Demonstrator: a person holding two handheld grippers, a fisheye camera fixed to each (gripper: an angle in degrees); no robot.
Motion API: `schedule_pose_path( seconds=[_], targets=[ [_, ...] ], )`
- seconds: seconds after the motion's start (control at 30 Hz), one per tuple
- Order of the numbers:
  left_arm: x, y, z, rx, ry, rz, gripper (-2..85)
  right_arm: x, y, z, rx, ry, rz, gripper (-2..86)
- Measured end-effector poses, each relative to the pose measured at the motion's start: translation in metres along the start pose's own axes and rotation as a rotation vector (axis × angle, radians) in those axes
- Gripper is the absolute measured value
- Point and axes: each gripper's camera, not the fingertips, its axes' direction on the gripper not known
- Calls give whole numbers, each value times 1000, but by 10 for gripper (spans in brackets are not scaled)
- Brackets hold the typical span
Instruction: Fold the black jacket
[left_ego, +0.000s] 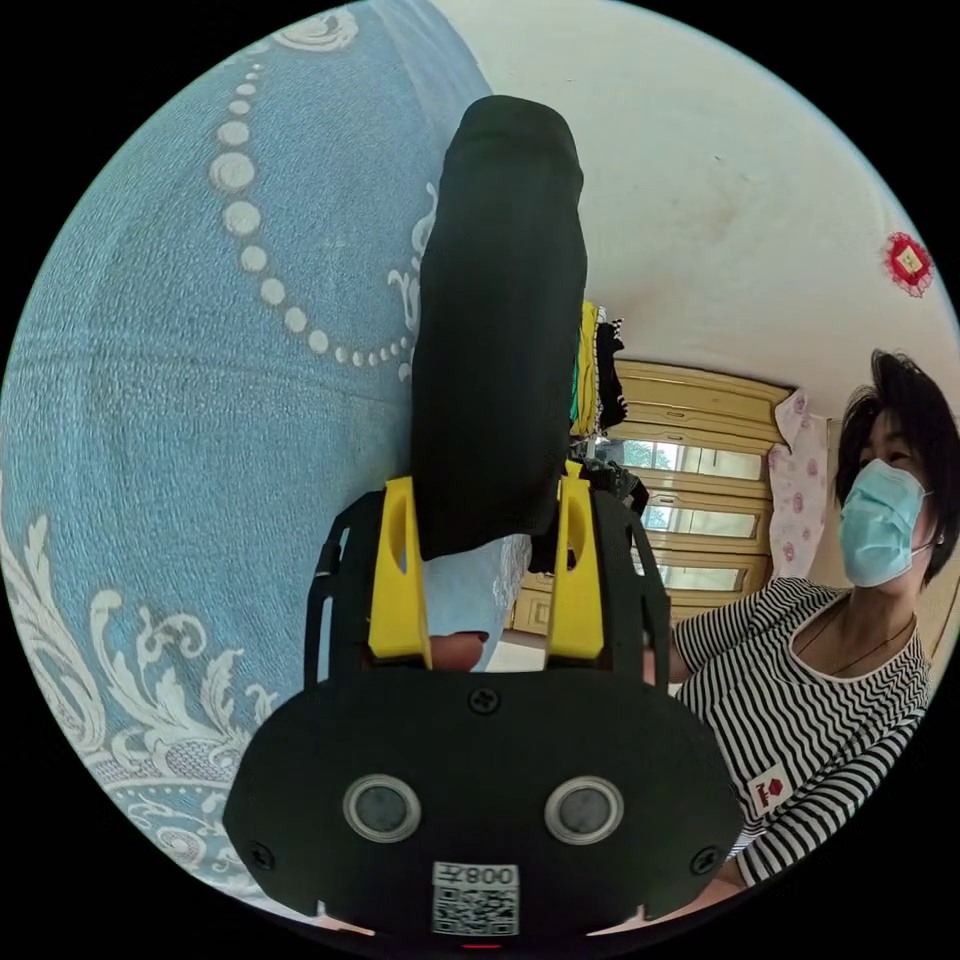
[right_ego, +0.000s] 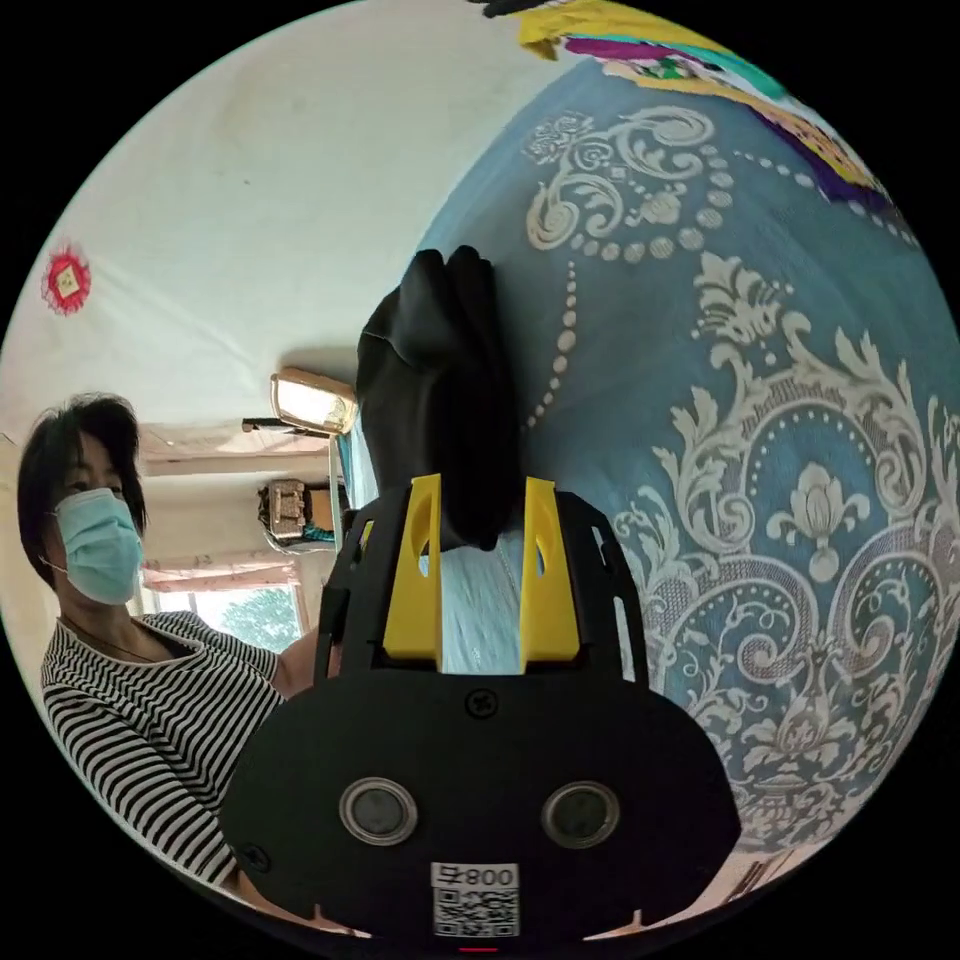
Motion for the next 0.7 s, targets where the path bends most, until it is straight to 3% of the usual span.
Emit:
schedule_pose_path(
  seconds=[0.3, 0.7],
  targets=[
    [0, -2, -32, -26, 33, -18, 178, 64, 0, 19, -30, -215, 72, 149],
    [-2, 8, -70, -7, 126, -47, 185, 93, 16, -3, 31, -272, 80, 185]
  ],
)
